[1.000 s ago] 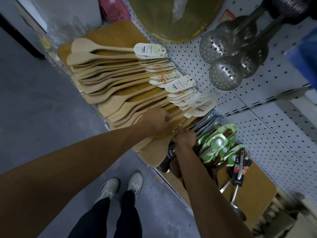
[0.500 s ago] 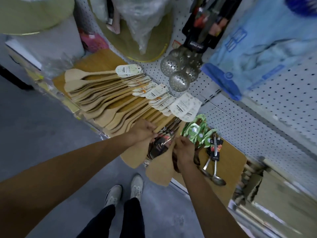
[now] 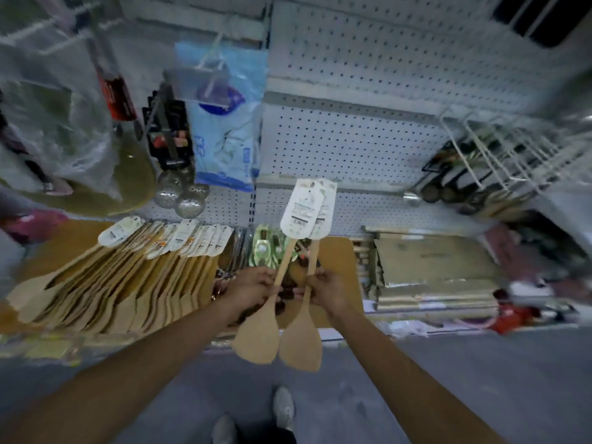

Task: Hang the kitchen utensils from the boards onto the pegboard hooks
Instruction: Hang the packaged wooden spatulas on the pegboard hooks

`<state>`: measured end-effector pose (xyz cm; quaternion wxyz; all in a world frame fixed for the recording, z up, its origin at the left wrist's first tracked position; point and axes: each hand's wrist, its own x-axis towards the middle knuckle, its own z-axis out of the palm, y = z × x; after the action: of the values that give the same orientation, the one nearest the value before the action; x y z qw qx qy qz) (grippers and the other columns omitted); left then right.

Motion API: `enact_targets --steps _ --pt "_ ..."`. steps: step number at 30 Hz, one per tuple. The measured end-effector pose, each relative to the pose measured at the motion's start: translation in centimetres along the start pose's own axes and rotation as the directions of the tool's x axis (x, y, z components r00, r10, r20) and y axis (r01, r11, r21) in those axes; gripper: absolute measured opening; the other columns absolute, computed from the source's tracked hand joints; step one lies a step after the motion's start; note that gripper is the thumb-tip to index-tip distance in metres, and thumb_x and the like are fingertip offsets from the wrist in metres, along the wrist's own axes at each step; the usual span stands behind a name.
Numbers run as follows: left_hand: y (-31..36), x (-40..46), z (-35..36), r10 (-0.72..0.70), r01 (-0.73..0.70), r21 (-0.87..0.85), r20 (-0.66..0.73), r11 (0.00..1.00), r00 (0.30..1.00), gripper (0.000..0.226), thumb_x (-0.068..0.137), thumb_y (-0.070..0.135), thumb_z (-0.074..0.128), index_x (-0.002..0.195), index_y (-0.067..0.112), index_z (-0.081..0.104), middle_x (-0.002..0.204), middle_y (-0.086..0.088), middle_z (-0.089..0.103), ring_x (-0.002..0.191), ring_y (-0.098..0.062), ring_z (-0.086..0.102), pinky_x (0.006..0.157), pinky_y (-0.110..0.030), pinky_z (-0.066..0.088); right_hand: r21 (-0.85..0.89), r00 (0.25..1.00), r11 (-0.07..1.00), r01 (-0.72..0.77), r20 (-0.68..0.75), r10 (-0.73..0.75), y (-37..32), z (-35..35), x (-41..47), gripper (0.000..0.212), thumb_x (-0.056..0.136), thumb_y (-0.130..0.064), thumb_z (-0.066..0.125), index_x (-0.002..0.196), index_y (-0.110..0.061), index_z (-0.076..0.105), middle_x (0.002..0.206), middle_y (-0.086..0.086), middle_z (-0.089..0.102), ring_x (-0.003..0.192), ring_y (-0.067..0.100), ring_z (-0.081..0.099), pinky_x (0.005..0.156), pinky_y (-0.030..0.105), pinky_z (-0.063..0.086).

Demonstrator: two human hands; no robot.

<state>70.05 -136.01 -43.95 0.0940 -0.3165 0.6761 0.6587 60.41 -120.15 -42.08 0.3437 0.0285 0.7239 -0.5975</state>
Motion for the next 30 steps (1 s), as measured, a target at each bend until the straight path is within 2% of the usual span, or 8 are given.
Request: enact_targets --steps 2,6,10,13,17,21,25,30 --pt "2.3 -0.4 2.6 0.052 -0.054 0.031 0.077 0.998 0.996 0.030 0.082 -0.012 0.070 0.098 0.012 0.065 0.086 -0.009 0.067 0.076 -0.027 0.071 0.076 -0.041 0.055 -0.003 0.997 0.999 0.032 -0.074 -0.032 -0.6 -3.4 -1.2 0.023 0.090 0.010 0.057 0.086 -0.007 0.043 0.075 0.018 0.055 0.049 0.023 0.066 0.052 0.040 0.059" --pt "7.1 -1.4 8.3 0.183 -0.201 0.112 0.149 0.973 0.972 0.034 0.083 -0.013 0.068 0.107 0.011 0.062 0.089 -0.005 0.064 0.080 -0.023 0.064 0.067 -0.027 0.052 -0.027 0.980 0.993 0.118 -0.161 -0.120 -1.8 -10.0 -3.9 0.015 0.082 0.013 0.057 0.086 0.000 0.050 0.077 0.023 0.060 0.058 0.031 0.062 0.062 0.045 0.055" --pt "10.9 -1.9 14.5 0.337 -0.365 0.151 0.184 0.919 0.923 0.040 0.079 -0.009 0.074 0.112 0.009 0.059 0.086 -0.003 0.066 0.078 -0.013 0.064 0.058 -0.011 0.051 0.038 0.950 0.976 0.214 -0.238 -0.199 -2.8 -17.0 -7.1 0.014 0.088 0.012 0.054 0.100 0.006 0.055 0.076 0.023 0.061 0.058 0.031 0.062 0.058 0.040 0.058" --pt "13.4 -2.2 19.7 0.405 -0.437 0.131 0.215 0.890 0.889 0.032 0.079 0.003 0.079 0.108 0.008 0.064 0.089 -0.005 0.072 0.083 -0.017 0.068 0.072 -0.022 0.053 0.080 0.921 0.955 0.286 -0.298 -0.251 -3.1 -22.6 -9.0 0.007 0.091 0.005 0.057 0.098 0.003 0.056 0.079 0.025 0.062 0.064 0.032 0.066 0.064 0.039 0.060" --pt "16.0 -2.6 27.3 0.459 -0.496 0.097 0.263 0.863 0.849 0.016 0.086 0.011 0.074 0.099 0.011 0.065 0.087 -0.004 0.075 0.079 -0.018 0.074 0.075 -0.040 0.062 0.123 0.879 0.922 0.368 -0.368 -0.302 -3.5 -30.6 -10.8 0.012 0.089 0.008 0.060 0.089 -0.001 0.052 0.074 0.022 0.061 0.067 0.033 0.064 0.070 0.045 0.059" --pt "18.4 -3.4 35.0 0.525 -0.569 0.099 0.284 0.816 0.802 0.013 0.089 0.012 0.072 0.099 0.019 0.065 0.092 -0.004 0.074 0.080 -0.012 0.075 0.070 -0.033 0.062 0.174 0.858 0.890 0.422 -0.393 -0.330 -4.0 -38.4 -12.5 0.019 0.087 0.012 0.061 0.100 0.002 0.053 0.079 0.022 0.061 0.060 0.029 0.066 0.064 0.037 0.060" --pt "20.5 -3.5 41.8 0.553 -0.586 0.036 0.289 0.810 0.782 0.021 0.085 0.002 0.073 0.095 0.020 0.068 0.095 -0.011 0.069 0.084 -0.029 0.073 0.072 -0.033 0.063 0.111 0.823 0.883 0.456 -0.429 -0.372 -3.8 -45.5 -13.9 0.016 0.087 0.007 0.065 0.101 0.006 0.056 0.083 0.025 0.066 0.066 0.026 0.069 0.069 0.035 0.061" --pt "21.8 -3.3 49.1 0.547 -0.579 0.008 0.313 0.816 0.776 0.019 0.085 0.000 0.073 0.099 0.009 0.064 0.093 -0.014 0.067 0.083 -0.030 0.072 0.069 -0.030 0.062 0.070 0.799 0.883 0.463 -0.465 -0.382 -2.9 -52.7 -14.6 0.021 0.087 0.000 0.067 0.104 0.010 0.058 0.085 0.021 0.072 0.077 0.027 0.072 0.074 0.043 0.060"
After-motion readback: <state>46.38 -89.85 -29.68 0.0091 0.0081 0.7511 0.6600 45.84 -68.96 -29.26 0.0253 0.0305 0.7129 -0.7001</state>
